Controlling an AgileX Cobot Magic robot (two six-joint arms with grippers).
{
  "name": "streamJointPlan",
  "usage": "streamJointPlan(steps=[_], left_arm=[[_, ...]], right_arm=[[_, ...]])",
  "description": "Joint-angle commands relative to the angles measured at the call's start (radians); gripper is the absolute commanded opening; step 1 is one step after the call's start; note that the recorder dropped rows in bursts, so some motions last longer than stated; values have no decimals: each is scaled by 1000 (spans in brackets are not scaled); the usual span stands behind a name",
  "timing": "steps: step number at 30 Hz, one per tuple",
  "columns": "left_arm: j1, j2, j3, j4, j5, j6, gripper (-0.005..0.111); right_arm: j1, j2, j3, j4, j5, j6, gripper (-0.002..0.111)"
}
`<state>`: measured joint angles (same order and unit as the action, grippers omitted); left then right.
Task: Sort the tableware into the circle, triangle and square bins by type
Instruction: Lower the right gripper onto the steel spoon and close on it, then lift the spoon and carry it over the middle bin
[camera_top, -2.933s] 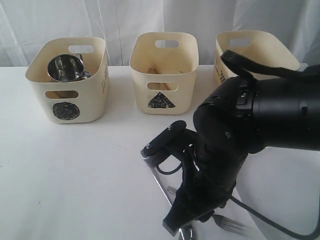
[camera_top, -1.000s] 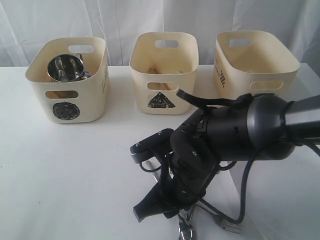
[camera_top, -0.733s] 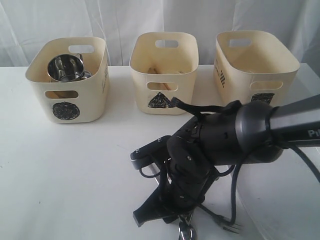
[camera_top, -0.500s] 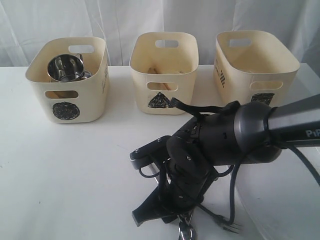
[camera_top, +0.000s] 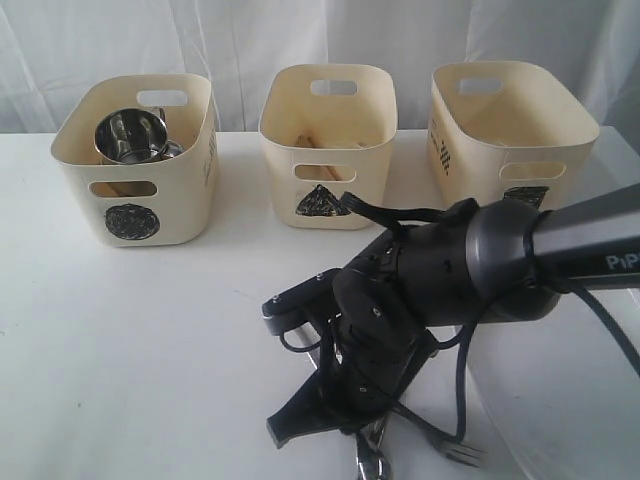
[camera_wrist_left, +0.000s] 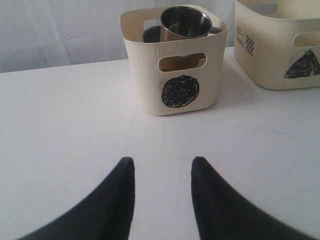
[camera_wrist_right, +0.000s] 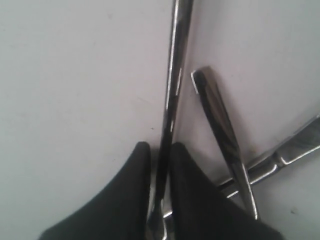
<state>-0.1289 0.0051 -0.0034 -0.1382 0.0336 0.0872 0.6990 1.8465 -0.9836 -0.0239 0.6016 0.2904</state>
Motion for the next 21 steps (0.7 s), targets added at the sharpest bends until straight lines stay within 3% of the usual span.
streamJointPlan(steps=[1,11,21], left_arm=[[1,-5,3,-3,-6,-1,42],[1,-5,3,-3,-6,-1,42],[1,-5,3,-3,-6,-1,42]], right_arm=[[-4,22,7,18,-4,-25,2],[-2,-25,7,43,-11,-25,0],[-2,-210,7,50,-118,-41,0]])
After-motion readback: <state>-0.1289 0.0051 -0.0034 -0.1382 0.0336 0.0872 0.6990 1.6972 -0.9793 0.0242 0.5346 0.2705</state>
